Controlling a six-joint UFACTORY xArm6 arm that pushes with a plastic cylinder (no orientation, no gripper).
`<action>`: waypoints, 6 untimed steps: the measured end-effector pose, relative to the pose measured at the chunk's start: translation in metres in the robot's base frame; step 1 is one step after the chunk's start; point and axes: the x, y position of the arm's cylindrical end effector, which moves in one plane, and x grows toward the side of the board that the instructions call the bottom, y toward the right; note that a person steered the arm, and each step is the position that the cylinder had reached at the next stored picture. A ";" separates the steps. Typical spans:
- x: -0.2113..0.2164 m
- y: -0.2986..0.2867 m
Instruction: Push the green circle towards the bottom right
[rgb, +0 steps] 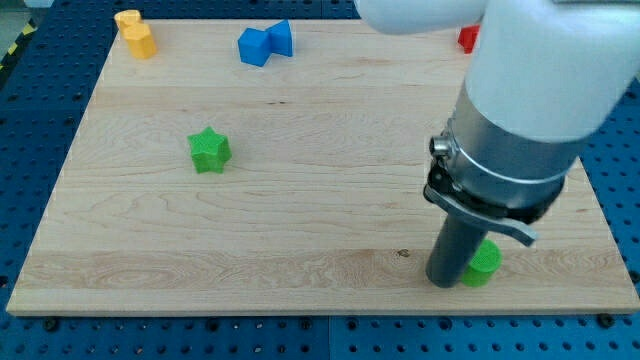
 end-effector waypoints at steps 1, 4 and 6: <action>0.011 0.023; -0.042 0.011; -0.046 0.012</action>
